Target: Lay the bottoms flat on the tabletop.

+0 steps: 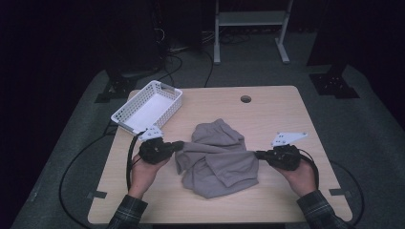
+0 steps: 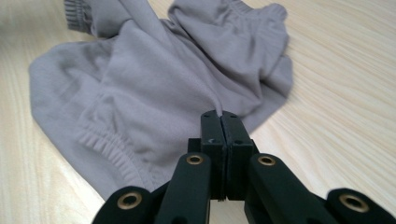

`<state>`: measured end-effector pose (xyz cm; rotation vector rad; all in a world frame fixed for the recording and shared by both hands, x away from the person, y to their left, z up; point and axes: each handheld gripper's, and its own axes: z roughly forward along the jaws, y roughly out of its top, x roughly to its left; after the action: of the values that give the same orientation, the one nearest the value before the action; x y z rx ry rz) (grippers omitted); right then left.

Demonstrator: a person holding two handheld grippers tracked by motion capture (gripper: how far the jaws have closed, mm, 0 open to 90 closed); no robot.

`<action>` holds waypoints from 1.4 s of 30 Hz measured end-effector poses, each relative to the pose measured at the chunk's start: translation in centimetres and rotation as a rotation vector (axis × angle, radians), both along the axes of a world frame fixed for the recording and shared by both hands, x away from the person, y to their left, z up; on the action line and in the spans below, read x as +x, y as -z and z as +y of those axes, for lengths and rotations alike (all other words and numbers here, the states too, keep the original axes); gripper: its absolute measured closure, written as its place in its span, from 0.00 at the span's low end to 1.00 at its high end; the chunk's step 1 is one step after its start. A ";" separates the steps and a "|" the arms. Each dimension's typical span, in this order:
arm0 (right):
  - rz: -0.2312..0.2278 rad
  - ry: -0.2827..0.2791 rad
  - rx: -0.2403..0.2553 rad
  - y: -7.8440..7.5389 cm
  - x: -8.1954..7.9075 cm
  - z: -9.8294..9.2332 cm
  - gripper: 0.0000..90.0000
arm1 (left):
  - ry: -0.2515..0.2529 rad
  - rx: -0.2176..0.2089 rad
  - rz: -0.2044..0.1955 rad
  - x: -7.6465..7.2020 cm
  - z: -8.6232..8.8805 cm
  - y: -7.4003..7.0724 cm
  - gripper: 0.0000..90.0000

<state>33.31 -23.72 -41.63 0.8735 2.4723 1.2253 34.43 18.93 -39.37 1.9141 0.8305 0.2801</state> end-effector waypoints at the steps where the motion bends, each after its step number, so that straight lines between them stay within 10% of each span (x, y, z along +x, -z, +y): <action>1: 0.001 0.010 0.003 0.0 0.0 -0.3 0.99 | -0.005 -0.002 0.002 0.0 0.3 0.1 0.98; 24: 0.004 0.120 0.016 -0.2 -1.1 -5.1 0.99 | -0.122 -0.013 0.041 -1.7 5.6 0.8 0.98; 42: 0.105 0.192 -0.081 1.9 -1.9 -7.6 0.99 | -0.285 0.080 0.201 -1.3 9.7 4.2 0.98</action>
<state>31.44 -31.33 -43.49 1.1493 2.4298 1.0333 33.13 28.59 -43.56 1.9178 1.2467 0.2987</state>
